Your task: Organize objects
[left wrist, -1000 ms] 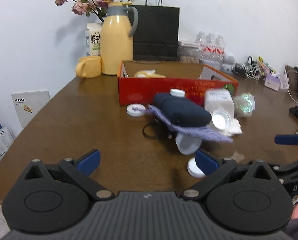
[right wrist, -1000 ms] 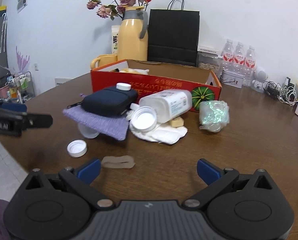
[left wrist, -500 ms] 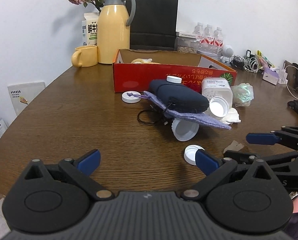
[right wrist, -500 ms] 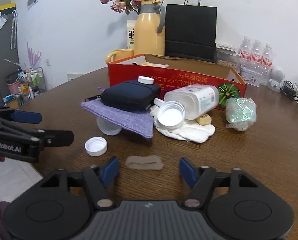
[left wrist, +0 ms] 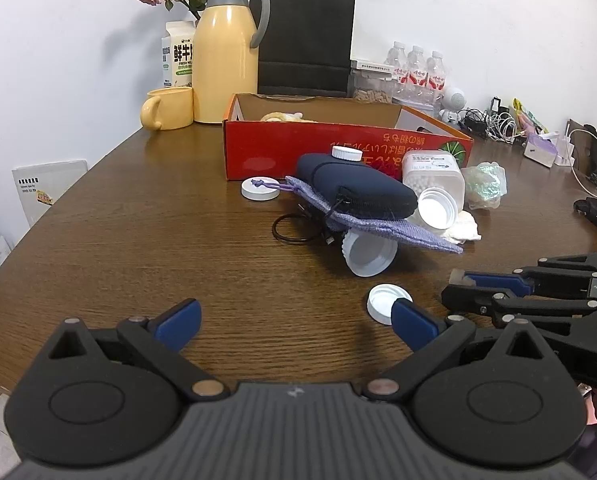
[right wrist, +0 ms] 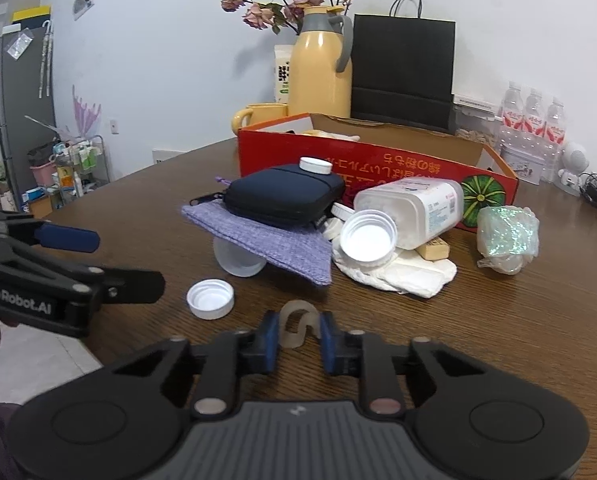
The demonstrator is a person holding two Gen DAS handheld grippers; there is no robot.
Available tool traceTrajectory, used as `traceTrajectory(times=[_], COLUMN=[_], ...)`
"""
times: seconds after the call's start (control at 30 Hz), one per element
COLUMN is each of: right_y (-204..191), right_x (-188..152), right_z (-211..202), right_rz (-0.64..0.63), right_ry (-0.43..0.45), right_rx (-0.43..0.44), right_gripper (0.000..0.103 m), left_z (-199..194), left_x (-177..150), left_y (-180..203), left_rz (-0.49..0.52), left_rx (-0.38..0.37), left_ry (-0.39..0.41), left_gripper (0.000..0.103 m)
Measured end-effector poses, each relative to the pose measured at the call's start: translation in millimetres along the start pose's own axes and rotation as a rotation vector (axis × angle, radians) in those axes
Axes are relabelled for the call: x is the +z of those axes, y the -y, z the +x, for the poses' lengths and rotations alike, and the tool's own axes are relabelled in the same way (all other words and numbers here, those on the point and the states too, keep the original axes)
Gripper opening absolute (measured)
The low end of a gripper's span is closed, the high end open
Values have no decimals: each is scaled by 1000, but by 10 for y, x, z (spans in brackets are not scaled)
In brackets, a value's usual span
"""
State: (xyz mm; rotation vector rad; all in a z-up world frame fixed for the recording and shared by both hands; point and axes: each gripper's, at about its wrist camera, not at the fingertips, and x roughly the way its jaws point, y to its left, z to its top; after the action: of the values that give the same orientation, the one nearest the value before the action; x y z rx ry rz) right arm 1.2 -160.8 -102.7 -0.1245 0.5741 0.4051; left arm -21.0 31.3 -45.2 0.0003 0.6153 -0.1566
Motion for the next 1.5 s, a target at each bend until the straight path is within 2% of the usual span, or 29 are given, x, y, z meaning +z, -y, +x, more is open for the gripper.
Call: traceTrajectory(times=[0.13, 0.47, 0.57, 0.7, 0.83, 0.97, 1.0, 1.5], right_y=[-6, 211, 284, 346, 372, 400, 400, 407], right_x=[3, 5, 5, -2, -14, -21, -24, -23], right_z=[-14, -184, -229, -262, -264, -264, -266, -272], right_rz=[2, 47, 55, 62, 66, 71, 72, 68], right_ry=[16, 70, 84, 95, 99, 101, 101, 107], right_rx=[14, -49, -71, -84, -86, -84, -83, -83], right_gripper=[6, 6, 6, 6, 6, 6, 6, 6], left_z=[24, 148, 191, 237, 275, 285, 283, 183], left_x=[-15, 16, 18, 29, 37, 41, 39, 67], left_y=[28, 233, 305, 390, 463, 512, 521, 385], left_rz=[5, 52, 69, 89, 116, 136, 141, 121], left_rx=[-9, -49, -60, -67, -74, -86, -89, -82], left_ry=[-6, -25, -34, -40, -45, -41, -40, -8], left_gripper=[103, 101, 93, 76, 56, 41, 30, 29])
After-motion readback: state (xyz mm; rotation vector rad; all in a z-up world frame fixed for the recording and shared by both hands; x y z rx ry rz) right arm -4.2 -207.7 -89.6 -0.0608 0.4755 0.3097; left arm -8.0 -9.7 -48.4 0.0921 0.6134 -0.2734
